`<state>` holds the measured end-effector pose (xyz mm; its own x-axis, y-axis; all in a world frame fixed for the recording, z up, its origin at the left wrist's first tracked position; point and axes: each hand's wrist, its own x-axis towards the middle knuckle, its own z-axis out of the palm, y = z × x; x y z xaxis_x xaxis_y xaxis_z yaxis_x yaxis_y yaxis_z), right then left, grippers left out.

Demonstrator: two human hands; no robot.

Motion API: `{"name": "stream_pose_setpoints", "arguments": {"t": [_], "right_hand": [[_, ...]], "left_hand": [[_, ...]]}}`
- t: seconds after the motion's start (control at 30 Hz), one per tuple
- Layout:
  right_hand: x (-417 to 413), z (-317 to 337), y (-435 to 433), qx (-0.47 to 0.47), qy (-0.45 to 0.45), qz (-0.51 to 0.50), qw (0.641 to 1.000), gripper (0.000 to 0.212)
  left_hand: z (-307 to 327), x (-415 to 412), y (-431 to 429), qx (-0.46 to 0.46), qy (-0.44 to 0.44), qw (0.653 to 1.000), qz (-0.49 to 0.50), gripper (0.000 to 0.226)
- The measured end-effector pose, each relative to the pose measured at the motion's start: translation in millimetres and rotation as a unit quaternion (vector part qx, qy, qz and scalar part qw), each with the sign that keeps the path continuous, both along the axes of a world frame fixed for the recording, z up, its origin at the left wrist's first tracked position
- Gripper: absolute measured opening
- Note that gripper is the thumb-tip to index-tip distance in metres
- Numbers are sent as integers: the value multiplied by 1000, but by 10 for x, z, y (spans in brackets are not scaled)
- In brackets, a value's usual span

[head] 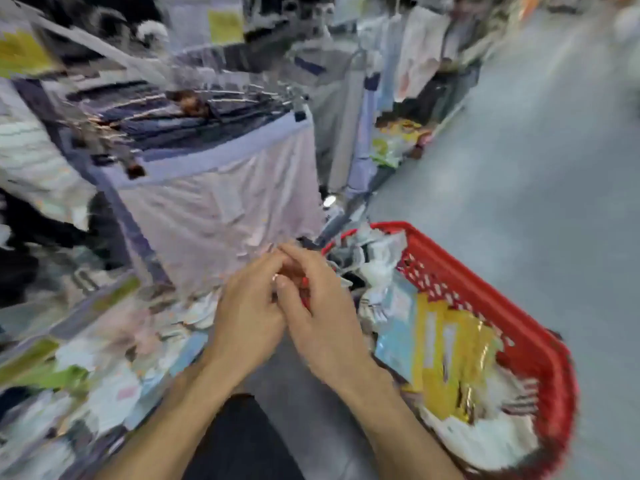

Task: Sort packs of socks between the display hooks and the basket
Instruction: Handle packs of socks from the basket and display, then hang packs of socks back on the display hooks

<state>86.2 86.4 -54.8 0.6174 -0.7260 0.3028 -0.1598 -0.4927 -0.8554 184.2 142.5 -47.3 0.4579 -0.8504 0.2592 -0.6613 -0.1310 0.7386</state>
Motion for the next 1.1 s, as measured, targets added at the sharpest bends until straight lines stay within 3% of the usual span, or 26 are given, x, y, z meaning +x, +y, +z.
{"name": "stream_pose_setpoints", "arguments": {"t": [0.1, 0.2, 0.3, 0.4, 0.47, 0.53, 0.63, 0.73, 0.8, 0.9, 1.0, 1.1], "right_hand": [[-724, -373, -169, 41, 37, -90, 994, 35], [-1278, -637, -268, 36, 84, -178, 980, 30], [-1707, -901, -409, 42, 216, -282, 934, 52], [-2020, -1051, -603, 162, 310, -324, 879, 84], [-2097, -1099, -709, 223, 309, -319, 868, 91], [-2060, -1131, -760, 218, 302, -312, 874, 88], [-1805, -1081, -835, 162, 247, -293, 909, 72], [-1391, -942, -957, 169, 144, -236, 946, 61], [-1123, -878, -1086, 213, 94, -212, 949, 65], [-869, -862, -1315, 290, 73, -201, 933, 71], [-771, -921, -1549, 322, 89, -184, 924, 59], [-734, -991, -1751, 314, 175, -164, 919, 93]], "left_hand": [[-416, -545, -356, 25, 0, 995, -98, 27], [-685, -760, -546, 35, -15, 993, -113, 24], [-856, -676, -688, 39, -46, 996, -60, 37], [-932, -598, -831, 85, -89, 992, -23, 56], [-971, -591, -921, 128, -98, 987, -8, 68], [-1008, -572, -1005, 155, -89, 984, -2, 76], [-1060, -497, -1134, 185, -75, 980, 16, 86], [-1071, -380, -1265, 234, -26, 971, 37, 98], [-1072, -350, -1292, 247, -7, 969, 22, 90], [-1128, -460, -1213, 219, -80, 972, -37, 68], [-1218, -636, -1130, 192, -105, 971, -100, 58], [-1289, -791, -1073, 174, -178, 956, -153, 58]]}}
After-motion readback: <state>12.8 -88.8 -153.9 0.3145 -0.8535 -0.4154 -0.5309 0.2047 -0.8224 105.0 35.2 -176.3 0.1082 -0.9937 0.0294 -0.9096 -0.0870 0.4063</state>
